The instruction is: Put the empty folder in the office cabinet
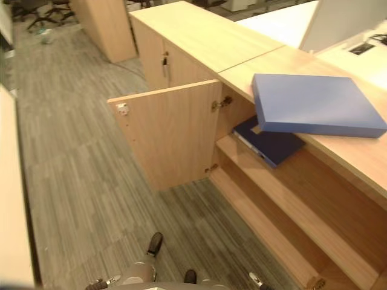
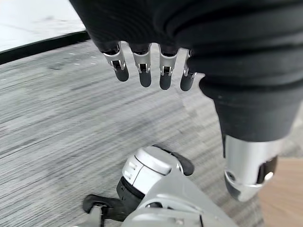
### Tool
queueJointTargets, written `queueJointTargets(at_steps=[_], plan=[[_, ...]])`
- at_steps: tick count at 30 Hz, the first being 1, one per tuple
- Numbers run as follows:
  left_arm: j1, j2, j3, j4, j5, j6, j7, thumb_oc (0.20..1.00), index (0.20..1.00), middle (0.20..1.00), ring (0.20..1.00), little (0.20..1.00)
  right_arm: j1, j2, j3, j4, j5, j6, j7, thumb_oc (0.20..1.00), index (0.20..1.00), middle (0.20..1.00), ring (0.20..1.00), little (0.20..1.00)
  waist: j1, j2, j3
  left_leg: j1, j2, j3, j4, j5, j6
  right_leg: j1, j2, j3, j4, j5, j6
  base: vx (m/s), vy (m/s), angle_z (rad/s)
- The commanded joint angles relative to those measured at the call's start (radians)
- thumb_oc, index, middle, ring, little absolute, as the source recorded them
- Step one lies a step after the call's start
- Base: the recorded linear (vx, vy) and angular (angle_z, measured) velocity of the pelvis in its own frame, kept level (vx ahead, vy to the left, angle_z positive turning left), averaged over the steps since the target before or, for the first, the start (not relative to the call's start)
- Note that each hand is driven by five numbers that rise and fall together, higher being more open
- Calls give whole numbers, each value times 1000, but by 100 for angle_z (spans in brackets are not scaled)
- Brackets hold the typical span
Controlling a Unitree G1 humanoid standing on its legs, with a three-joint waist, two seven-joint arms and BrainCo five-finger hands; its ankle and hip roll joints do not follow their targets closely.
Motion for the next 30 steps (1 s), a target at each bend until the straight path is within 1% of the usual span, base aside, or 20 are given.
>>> queueJointTargets(at_steps=[1, 3, 4, 5, 7, 8, 11, 14, 15, 16, 17, 18, 19, 21, 22, 24, 25, 26, 28, 30], plan=[[-21, 7, -51, 32, 24, -21, -7, 1000, 1000, 1000, 1000, 1000, 35, -7, -9, 8, -30, -2, 16, 1000, 1000, 1000, 1000, 1000, 2, 16, -31, 52, -16, 44, 43, -32, 59, -49, -137, 21, 113, -91, 156, 194, 261, -91], [-26, 13, -61, 28, 49, -17, -8, 1000, 1000, 1000, 1000, 1000, 32, -1, -11, 14, -30, 4, 17, 1000, 1000, 1000, 1000, 1000, -8, 14, -41, 72, -27, 80, 38, -50, 80, -58, -156, 63, 117, -85, 172, 133, 232, -50], [-26, 13, -61, 28, 49, -17, -8, 1000, 1000, 1000, 1000, 1000, 32, -1, -11, 14, -30, 4, 17, 1000, 1000, 1000, 1000, 1000, -5, 13, -41, 73, -27, 83, 39, -50, 80, -59, -156, 65, 118, -85, 172, 87, 244, -50], [-34, 18, -70, 19, 61, -18, -7, 1000, 1000, 1000, 1000, 1000, 28, 4, -8, 16, -33, 9, 18, 1000, 1000, 1000, 1000, 1000, -15, 13, -45, 84, -39, 112, 38, -67, 105, -74, -170, 97, 127, -77, 187, 68, 239, -61], [-59, 22, -99, -4, 80, -21, -13, 1000, 1000, 1000, 1000, 1000, 10, 6, -4, 10, -38, 12, 20, 1000, 1000, 1000, 1000, 1000, -31, 17, -46, 97, -56, 165, 41, -95, 134, -105, -191, 142, 150, -65, 209, 76, 332, -95], [-59, 22, -99, -4, 80, -21, -13, 1000, 1000, 1000, 1000, 1000, 10, 6, -4, 10, -38, 12, 20, 1000, 1000, 1000, 1000, 1000, -30, 17, -46, 97, -56, 166, 41, -95, 134, -105, -191, 143, 150, -65, 209, 36, 270, -96], [-80, 32, -139, -26, 128, -21, -36, 1000, 1000, 1000, 1000, 1000, -14, 6, 2, -1, -59, 18, 28, 1000, 1000, 1000, 1000, 1000, -53, 24, -36, 110, -71, 239, 44, -123, 164, -155, -218, 180, 172, -31, 238, -7, 259, -64], [-85, 40, -150, -27, 149, -19, -45, 1000, 1000, 1000, 1000, 1000, -39, 0, 8, -4, -70, 19, 29, 1000, 1000, 1000, 1000, 1000, -55, 28, -29, 109, -69, 297, 42, -133, 174, -196, -227, 185, 174, 0, 251, -37, 142, -102], [-84, 43, -149, -28, 149, -18, -48, 1000, 1000, 1000, 1000, 1000, -44, 2, 10, -5, -70, 20, 31, 1000, 1000, 1000, 1000, 1000, -54, 29, -25, 111, -67, 319, 43, -139, 176, -205, -234, 169, 174, 10, 255, -51, 134, -101], [-81, 46, -148, -31, 151, -16, -50, 1000, 1000, 1000, 1000, 1000, -49, 3, 11, -7, -69, 20, 33, 1000, 1000, 1000, 1000, 1000, -50, 30, -18, 116, -62, 352, 44, -146, 176, -218, -245, 133, 176, 21, 256, -50, 119, -84], [-77, 49, -141, -33, 149, -14, -49, 1000, 1000, 1000, 1000, 1000, -53, 5, 15, -18, -69, 14, 33, 1000, 1000, 1000, 1000, 1000, -43, 34, -14, 123, -52, 396, 45, -155, 175, -228, -270, 26, 184, 27, 250, -48, 101, -77], [-77, 50, -137, -37, 142, -13, -49, 1000, 1000, 1000, 1000, 1000, -55, 8, 18, -27, -65, 10, 32, 1000, 1000, 1000, 1000, 1000, -37, 35, -8, 134, -46, 419, 44, -162, 175, -222, -284, -44, 190, 22, 246, -28, 64, -89], [-78, 51, -136, -37, 143, -13, -49, 1000, 1000, 1000, 1000, 1000, -55, 8, 18, -27, -65, 10, 32, 1000, 1000, 1000, 1000, 1000, -37, 35, -10, 131, -46, 420, 44, -160, 175, -224, -284, -44, 188, 25, 245, -13, 46, -125], [-80, 49, -126, -54, 128, -14, -44, 1000, 1000, 1000, 1000, 1000, -60, 15, 30, -41, -56, 5, 29, 1000, 1000, 1000, 1000, 1000, -32, 39, -11, 168, -42, 472, 14, -162, 177, -225, -300, -158, 217, 18, 237, 24, 68, -114], [-84, 49, -124, -62, 121, -14, -42, 1000, 1000, 1000, 1000, 1000, -66, 16, 35, -45, -55, 3, 26, 1000, 1000, 1000, 1000, 1000, -29, 37, -11, 183, -41, 489, 0, -162, 176, -231, -299, -184, 220, 21, 238, 37, 43, -66], [-89, 47, -126, -67, 119, -15, -42, 1000, 1000, 1000, 1000, 1000, -71, 16, 39, -46, -55, 2, 23, 1000, 1000, 1000, 1000, 1000, -29, 33, -14, 197, -41, 502, -12, -162, 174, -229, -294, -207, 206, 25, 239, 90, -34, -64], [-106, 46, -140, -83, 110, -16, -37, 1000, 1000, 1000, 1000, 1000, -88, 18, 49, -47, -60, 1, 13, 1000, 1000, 1000, 1000, 1000, -32, 32, -14, 230, -33, 520, -36, -181, 164, -241, -272, -247, 181, 34, 246, 140, -93, -51], [-118, 46, -147, -100, 103, -18, -37, 1000, 1000, 1000, 1000, 1000, -98, 17, 55, -50, -64, 1, 11, 1000, 1000, 1000, 1000, 1000, -37, 30, -8, 234, -32, 530, -39, -176, 163, -270, -264, -273, 174, 49, 245, 166, -128, -38], [-132, 46, -157, -118, 98, -18, -38, 1000, 1000, 1000, 1000, 1000, -106, 16, 57, -47, -65, 5, 7, 1000, 1000, 1000, 1000, 1000, -44, 32, -2, 245, -26, 532, -41, -180, 160, -276, -253, -283, 164, 47, 245, 98, -96, -40], [-152, 37, -179, -135, 91, -25, -42, 1000, 1000, 1000, 1000, 1000, -94, 19, 61, -29, -62, 5, 3, 1000, 1000, 1000, 1000, 1000, -57, 16, -15, 269, -22, 536, -45, -193, 147, -234, -221, -263, 111, 36, 232, 210, -167, -17]])
